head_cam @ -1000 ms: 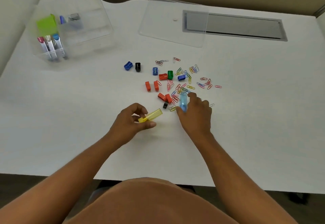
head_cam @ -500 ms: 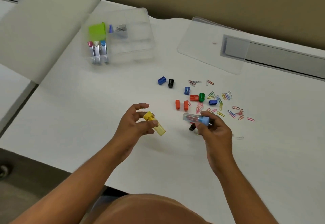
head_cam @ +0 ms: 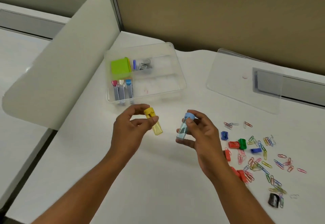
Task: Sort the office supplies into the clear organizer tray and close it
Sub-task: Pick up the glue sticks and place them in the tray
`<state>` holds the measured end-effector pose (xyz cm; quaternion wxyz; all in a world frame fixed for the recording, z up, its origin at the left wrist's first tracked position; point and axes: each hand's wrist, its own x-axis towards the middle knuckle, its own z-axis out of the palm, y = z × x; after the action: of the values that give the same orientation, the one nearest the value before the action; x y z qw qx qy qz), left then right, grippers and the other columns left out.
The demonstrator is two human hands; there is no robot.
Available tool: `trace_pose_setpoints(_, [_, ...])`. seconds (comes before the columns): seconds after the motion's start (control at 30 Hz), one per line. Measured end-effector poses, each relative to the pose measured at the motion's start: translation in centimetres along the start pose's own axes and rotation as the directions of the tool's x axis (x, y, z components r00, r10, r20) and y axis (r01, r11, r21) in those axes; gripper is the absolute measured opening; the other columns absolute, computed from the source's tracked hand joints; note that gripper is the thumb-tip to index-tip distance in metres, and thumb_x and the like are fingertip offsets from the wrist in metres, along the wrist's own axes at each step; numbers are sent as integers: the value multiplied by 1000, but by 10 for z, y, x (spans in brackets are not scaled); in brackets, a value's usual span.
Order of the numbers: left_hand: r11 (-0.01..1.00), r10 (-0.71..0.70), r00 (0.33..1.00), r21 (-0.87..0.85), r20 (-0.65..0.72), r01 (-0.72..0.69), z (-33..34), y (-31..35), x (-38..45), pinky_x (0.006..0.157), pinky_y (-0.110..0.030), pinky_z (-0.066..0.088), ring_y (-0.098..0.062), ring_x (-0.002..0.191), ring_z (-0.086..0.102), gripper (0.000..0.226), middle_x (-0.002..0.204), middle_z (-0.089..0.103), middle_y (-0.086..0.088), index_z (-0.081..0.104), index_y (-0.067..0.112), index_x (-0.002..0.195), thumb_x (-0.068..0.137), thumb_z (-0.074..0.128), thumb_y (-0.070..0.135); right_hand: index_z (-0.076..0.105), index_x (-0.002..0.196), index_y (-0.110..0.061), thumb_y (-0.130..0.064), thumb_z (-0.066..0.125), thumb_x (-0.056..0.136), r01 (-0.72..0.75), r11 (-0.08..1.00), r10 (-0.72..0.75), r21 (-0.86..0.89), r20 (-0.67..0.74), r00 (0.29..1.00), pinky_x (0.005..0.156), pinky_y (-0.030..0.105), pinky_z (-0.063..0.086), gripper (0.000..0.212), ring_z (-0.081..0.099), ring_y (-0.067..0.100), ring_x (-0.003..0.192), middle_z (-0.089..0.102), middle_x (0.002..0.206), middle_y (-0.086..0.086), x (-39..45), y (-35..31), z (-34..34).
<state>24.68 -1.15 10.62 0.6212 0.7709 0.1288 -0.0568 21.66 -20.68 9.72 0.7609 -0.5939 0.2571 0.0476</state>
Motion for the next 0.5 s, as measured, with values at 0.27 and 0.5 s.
trace_pose_setpoints(0.27, [868, 427, 902, 308, -59, -390, 31, 47, 196, 86, -37, 53, -15, 97, 64, 35, 104, 74, 9, 69, 25, 110, 83, 82, 44, 67, 124, -36, -27, 69, 96, 106, 982, -125, -154, -121, 985, 57, 33, 63, 29, 72, 21, 94, 66, 116, -2, 76, -34, 72])
trace_pose_setpoints(0.5, [602, 454, 887, 705, 82, -373, 71, 24, 298, 82, -39, 28, -22, 113, 51, 36, 112, 72, 4, 69, 28, 112, 89, 70, 56, 62, 123, -29, -27, 70, 95, 200, 917, -262, -346, -143, 954, 60, 29, 64, 30, 73, 5, 88, 67, 110, -10, 118, -49, 93])
